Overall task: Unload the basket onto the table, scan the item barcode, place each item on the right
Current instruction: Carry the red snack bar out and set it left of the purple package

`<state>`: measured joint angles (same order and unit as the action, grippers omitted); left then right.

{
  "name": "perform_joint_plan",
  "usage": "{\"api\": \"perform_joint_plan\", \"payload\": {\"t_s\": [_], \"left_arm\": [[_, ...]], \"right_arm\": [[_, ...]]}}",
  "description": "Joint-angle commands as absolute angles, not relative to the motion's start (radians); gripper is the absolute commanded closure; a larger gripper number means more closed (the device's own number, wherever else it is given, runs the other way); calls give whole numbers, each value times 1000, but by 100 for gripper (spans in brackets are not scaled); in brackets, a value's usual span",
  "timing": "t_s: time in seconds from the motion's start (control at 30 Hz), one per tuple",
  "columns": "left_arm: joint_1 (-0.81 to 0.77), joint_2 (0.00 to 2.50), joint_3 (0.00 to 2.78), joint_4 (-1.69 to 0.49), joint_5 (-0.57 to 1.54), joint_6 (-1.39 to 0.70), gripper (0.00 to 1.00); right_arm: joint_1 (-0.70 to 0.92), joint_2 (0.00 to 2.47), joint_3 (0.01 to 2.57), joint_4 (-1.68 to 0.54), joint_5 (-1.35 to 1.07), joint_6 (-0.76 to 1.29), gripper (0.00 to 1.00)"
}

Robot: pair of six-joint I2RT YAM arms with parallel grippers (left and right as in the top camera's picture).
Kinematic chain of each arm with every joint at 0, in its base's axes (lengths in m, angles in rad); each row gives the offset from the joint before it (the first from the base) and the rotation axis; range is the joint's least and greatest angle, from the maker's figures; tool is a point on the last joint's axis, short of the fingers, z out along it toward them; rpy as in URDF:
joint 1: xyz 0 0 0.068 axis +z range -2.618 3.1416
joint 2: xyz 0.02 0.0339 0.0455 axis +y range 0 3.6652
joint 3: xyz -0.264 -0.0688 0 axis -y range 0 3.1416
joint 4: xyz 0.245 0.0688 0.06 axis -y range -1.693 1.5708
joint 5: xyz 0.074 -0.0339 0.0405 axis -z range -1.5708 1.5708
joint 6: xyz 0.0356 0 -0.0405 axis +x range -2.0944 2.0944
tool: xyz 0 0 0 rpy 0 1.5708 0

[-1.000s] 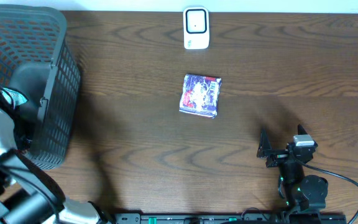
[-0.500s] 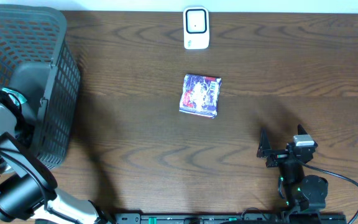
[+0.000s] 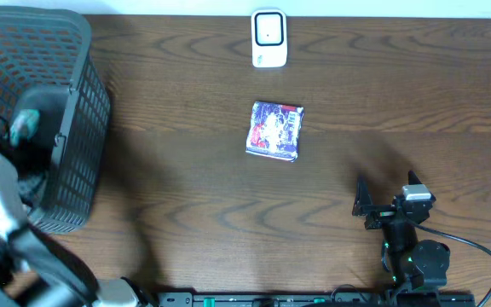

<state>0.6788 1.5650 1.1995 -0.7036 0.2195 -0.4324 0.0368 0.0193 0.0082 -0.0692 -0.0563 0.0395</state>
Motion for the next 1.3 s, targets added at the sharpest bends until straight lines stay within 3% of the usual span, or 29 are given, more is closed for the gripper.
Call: {"api": "perform_joint_plan", "payload": {"t_s": [0.0,0.27,0.47,0.57,0.73,1.07,1.1,1.13,1.17,1.27], "left_arm": [[677,1374,1242,-632,418,-417,93],[548,1080,1242,-388,628,-500,93],[234,1051,1241,-317,681,-389,93],[33,1104,1241,-387,642,-205,93],[-193,1309,1241,-561,312,-33,93],[-338,1716,1241,-591,295,-44,93],[-348,1745,1241,-591,302,-48,92],[-358,1765,1241,-593,305,-55,75],[-368,1784,1241,-595,305,-59,68],[-383,1787,1242,-594,306,-77,57]], "right_arm": [[26,16,6,-71,-58,25,1],[26,16,6,-71,-58,25,1],[26,16,6,-71,-58,25,1],[26,16,6,-71,-58,25,1],[26,16,6,-71,-58,25,1],[26,16,6,-71,-58,25,1],[26,16,6,-71,-58,25,1],[26,16,6,-71,-58,25,1],[26,16,6,-71,-58,25,1],[26,16,6,-71,-58,25,1]]}}
